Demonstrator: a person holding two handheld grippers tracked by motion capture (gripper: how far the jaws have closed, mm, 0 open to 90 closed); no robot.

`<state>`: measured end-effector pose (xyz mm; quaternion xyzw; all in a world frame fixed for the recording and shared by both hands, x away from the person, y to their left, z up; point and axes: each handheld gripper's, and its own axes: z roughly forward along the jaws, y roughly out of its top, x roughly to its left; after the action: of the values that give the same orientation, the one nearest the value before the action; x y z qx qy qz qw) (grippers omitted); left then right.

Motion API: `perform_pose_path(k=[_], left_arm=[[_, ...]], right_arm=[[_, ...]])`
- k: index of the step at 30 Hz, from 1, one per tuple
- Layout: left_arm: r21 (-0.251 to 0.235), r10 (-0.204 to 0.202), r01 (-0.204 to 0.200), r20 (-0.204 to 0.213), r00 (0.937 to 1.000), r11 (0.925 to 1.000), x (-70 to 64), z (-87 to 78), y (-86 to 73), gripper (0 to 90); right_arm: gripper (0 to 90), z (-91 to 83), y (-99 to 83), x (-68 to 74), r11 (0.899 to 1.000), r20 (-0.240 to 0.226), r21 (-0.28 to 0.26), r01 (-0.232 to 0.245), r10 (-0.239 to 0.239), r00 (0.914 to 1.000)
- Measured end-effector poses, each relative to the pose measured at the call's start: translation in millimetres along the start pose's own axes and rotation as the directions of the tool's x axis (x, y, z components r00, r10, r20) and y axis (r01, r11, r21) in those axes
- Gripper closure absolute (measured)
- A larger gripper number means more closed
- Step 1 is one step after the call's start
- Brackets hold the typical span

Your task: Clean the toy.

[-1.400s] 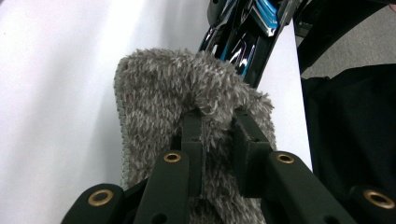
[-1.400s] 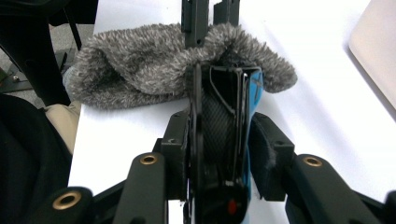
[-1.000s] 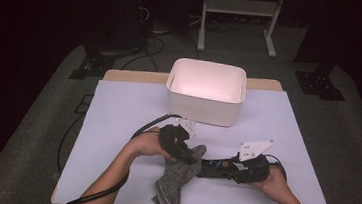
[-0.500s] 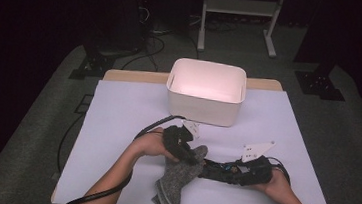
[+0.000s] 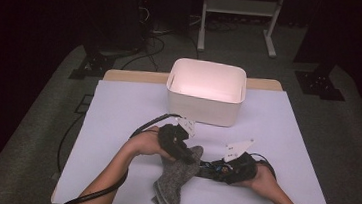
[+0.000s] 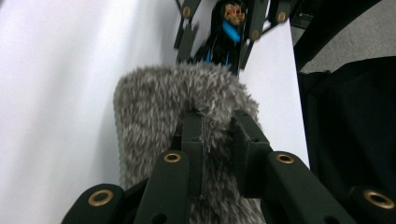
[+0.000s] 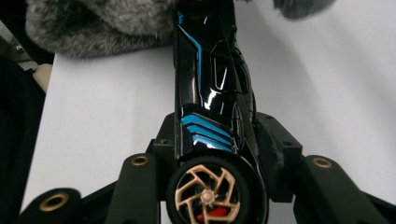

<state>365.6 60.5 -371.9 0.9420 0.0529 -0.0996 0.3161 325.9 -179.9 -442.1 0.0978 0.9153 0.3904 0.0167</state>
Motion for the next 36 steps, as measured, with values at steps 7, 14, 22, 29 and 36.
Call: perform_pose_path(k=[7, 14, 22, 29, 36], left_arm=[[0.015, 0.006, -0.006, -0.001, 1.0, 0.9999, -2.2, -1.4, -2.6, 77.0], [-0.006, -0.02, 0.02, -0.028, 0.9994, 0.9998, -1.3, -12.1, -19.4, 77.0], [-0.011, -0.028, 0.028, -0.027, 0.9992, 0.9995, -1.2, -14.4, -24.4, 77.0], [0.014, 0.014, -0.014, 0.002, 0.9999, 0.9998, -1.7, 3.4, 0.2, 77.1], [0.04, 0.053, -0.054, 0.016, 0.9984, 0.9977, -5.1, 18.7, 18.0, 77.0]], right_arm=[[55.8, 30.3, 28.2, -2.1, 0.999, -0.034, -0.01, 0.047, -0.047, 0.9983], [57.8, 22.1, 21.3, -2.2, 0.999, -0.029, -0.011, 0.045, -0.046, 0.9985], [64.5, 8.2, 8.0, -3.5, 1.0, -0.027, -0.002, 0.011, -0.011, 0.9996], [63.1, 14.2, 10.9, -3.2, 1.0, -0.023, -0.005, 0.014, -0.014, 0.9996], [63.1, 14.8, 9.5, -1.1, 1.0, -0.016, -0.017, 0.006, -0.006, 0.9999]])
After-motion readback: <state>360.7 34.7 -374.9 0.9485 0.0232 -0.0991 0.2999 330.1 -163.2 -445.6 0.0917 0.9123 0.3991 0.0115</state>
